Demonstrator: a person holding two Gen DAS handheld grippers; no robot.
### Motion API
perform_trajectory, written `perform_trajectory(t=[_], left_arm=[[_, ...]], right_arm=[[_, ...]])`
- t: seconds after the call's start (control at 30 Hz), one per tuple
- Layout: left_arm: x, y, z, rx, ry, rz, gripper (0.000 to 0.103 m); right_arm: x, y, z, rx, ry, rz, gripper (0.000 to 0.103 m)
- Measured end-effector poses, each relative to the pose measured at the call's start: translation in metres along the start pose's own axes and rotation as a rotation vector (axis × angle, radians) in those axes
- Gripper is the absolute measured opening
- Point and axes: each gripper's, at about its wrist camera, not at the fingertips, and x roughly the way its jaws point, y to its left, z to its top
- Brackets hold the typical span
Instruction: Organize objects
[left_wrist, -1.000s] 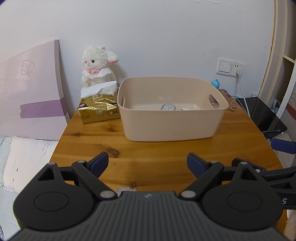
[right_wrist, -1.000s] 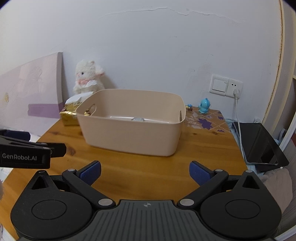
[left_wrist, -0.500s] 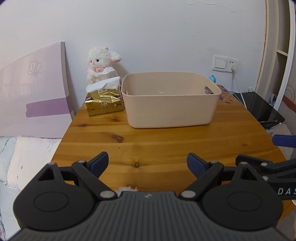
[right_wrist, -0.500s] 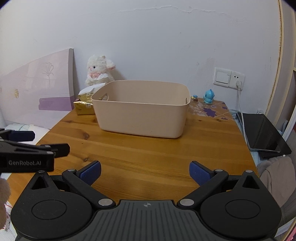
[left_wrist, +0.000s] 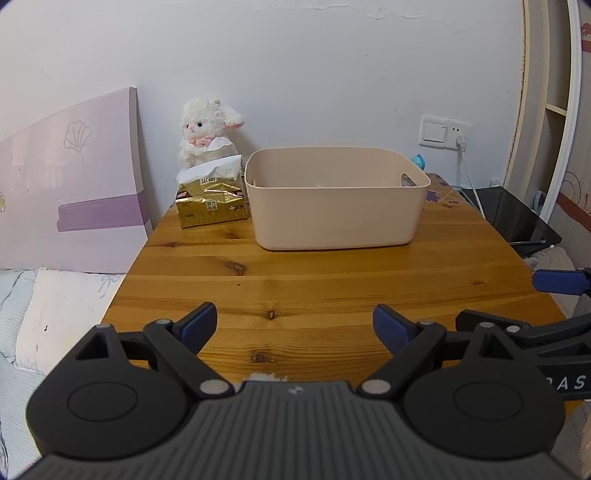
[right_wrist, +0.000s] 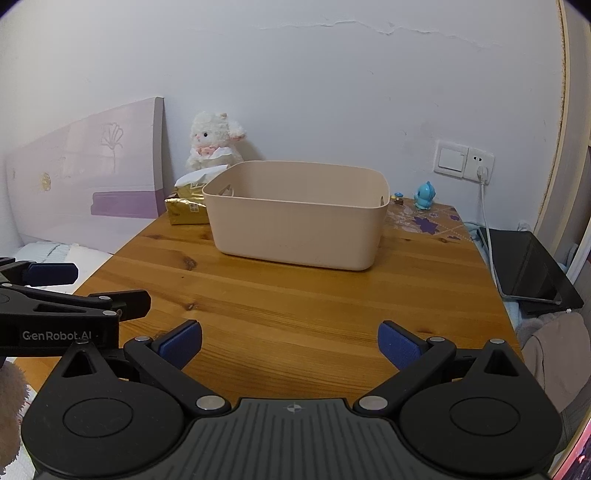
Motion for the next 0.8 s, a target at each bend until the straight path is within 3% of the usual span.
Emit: perform_trajectory(t=[0.8], left_arm=[[-0.012, 0.001, -0.004, 0.016, -0.032, -0.001, 0.092]], right_arm=[[-0.018, -0.002, -0.001, 0.008, -0.037, -0.016, 0.103]])
